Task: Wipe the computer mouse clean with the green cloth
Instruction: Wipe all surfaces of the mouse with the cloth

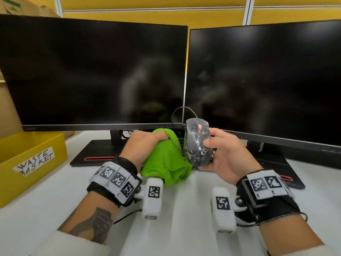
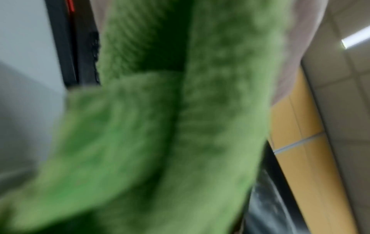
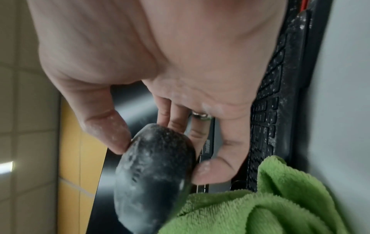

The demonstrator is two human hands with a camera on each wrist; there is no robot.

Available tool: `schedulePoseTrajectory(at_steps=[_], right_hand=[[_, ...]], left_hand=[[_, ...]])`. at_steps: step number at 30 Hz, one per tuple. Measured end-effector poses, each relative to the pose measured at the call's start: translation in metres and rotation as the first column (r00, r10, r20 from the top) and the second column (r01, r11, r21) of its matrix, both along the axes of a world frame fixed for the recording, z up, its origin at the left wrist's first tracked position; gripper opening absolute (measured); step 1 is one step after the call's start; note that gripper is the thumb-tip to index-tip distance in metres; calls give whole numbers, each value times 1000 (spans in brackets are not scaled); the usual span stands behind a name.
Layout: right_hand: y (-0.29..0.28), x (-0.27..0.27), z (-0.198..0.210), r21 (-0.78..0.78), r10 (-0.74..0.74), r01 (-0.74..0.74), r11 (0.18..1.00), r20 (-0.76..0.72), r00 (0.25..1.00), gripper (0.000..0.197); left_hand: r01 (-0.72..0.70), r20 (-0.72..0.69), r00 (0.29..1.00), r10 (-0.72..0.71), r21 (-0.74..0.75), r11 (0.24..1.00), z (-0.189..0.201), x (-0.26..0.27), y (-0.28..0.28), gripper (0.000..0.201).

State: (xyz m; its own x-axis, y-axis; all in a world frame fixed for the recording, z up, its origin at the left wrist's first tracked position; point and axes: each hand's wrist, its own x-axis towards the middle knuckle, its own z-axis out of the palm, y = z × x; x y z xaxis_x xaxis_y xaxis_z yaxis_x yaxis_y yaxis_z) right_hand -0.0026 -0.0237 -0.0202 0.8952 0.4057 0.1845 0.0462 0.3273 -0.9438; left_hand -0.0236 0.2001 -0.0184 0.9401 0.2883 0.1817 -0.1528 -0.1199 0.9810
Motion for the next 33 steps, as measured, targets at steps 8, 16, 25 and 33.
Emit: schedulePoseTrajectory(at_steps=[8, 16, 25, 33], right_hand=[[-8, -4, 4, 177, 109, -92, 980, -91, 990, 59], [-6, 2, 2, 126, -6, 24, 992, -135, 991, 71], [-5, 3, 2, 134, -19, 35, 990, -119, 993, 49], [2, 5, -2, 123, -83, 94, 988, -91, 992, 38]], left_hand=[[34, -37, 999, -40, -145, 989, -4, 1, -7, 37], [172, -24, 982, -189, -312, 934, -1, -4, -16, 21], [195, 56, 981, -187, -342, 919, -8, -3, -20, 47], [363, 129, 931, -341, -423, 830, -12, 1, -14, 51]])
